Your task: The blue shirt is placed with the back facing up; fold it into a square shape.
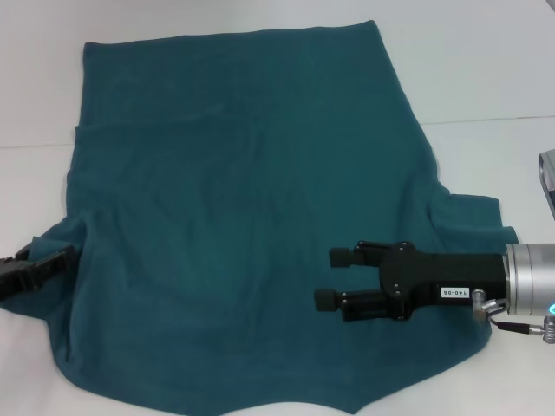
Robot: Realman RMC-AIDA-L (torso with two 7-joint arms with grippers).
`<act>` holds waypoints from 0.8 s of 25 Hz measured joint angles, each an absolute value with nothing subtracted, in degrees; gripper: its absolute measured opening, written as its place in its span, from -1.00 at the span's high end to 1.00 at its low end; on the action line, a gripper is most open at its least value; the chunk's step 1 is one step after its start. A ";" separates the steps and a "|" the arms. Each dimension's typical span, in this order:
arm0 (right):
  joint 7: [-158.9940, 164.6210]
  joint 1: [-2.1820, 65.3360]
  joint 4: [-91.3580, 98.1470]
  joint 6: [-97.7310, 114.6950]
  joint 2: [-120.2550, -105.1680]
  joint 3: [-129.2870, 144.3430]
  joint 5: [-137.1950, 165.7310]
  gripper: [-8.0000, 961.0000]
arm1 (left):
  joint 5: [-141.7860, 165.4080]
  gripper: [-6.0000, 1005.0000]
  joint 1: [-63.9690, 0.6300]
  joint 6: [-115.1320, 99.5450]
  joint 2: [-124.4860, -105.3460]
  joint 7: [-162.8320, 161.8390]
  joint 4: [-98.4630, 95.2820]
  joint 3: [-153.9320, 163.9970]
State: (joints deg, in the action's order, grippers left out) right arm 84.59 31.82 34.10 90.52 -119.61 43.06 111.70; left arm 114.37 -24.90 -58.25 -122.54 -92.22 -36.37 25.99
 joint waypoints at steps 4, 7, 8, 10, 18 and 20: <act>84.48 31.82 34.10 90.46 -119.61 43.00 111.67 -0.91 | 115.05 -0.57 -24.88 -58.29 -122.58 -92.85 -36.62 26.41; 84.46 31.82 34.10 90.44 -119.61 42.98 111.64 -0.91 | 115.73 -0.32 -25.10 -58.11 -122.60 -93.58 -36.64 26.55; 84.46 31.82 34.10 90.43 -119.61 42.97 111.63 -0.91 | 115.78 -0.24 -25.13 -58.06 -122.60 -93.70 -36.67 26.60; 84.48 31.82 34.10 90.43 -119.61 42.97 111.62 -0.91 | 115.79 -0.16 -25.12 -57.96 -122.61 -93.95 -36.92 26.73; 84.64 31.82 34.10 90.43 -119.61 42.97 111.61 -0.91 | 115.79 0.18 -24.97 -57.93 -122.61 -94.14 -37.34 26.87; 84.66 31.82 34.02 90.43 -119.61 42.97 111.61 -0.91 | 115.79 0.30 -25.01 -57.89 -122.61 -94.15 -37.41 26.94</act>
